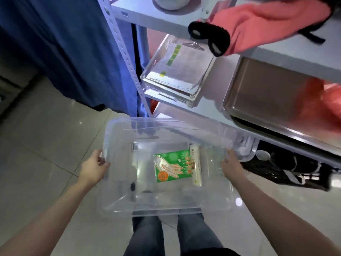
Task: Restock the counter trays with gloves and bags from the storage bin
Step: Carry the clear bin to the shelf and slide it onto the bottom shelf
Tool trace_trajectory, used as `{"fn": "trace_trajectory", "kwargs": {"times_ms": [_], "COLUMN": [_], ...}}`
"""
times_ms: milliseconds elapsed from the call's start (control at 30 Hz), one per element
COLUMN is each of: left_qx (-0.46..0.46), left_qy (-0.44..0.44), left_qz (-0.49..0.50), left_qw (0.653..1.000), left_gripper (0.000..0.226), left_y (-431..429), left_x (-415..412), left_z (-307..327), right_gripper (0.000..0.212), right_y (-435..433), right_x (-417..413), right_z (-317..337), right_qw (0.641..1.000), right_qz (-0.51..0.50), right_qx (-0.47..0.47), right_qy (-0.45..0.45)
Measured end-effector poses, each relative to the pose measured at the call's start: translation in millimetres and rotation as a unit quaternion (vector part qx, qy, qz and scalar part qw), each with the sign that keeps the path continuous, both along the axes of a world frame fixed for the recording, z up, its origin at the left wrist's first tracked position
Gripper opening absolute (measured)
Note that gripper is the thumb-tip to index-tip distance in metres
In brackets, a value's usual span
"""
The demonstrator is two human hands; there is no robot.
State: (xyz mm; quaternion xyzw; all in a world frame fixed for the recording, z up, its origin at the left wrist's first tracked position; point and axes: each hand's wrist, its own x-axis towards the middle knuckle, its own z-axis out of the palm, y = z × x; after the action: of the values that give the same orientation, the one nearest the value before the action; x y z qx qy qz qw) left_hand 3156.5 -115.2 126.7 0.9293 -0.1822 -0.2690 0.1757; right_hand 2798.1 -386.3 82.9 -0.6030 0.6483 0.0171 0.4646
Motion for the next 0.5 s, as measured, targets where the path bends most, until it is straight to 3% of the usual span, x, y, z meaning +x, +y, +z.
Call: {"fn": "trace_trajectory", "kwargs": {"times_ms": [267,500], "left_qx": [-0.01,-0.027], "left_qy": [0.068,0.091], "left_qz": [-0.13,-0.163], "left_qw": [0.989,0.982], "left_gripper": [0.045,0.042], "left_y": [-60,-71], "left_x": [66,73], "left_z": [-52,-129], "right_gripper": [0.043,0.043], "right_y": [76,107], "right_x": [-5,-7], "right_z": [-23,-91], "right_qw": [0.979,0.963], "right_qz": [-0.191,-0.249], "right_qx": [-0.017,-0.008], "right_qy": [0.066,0.104]}}
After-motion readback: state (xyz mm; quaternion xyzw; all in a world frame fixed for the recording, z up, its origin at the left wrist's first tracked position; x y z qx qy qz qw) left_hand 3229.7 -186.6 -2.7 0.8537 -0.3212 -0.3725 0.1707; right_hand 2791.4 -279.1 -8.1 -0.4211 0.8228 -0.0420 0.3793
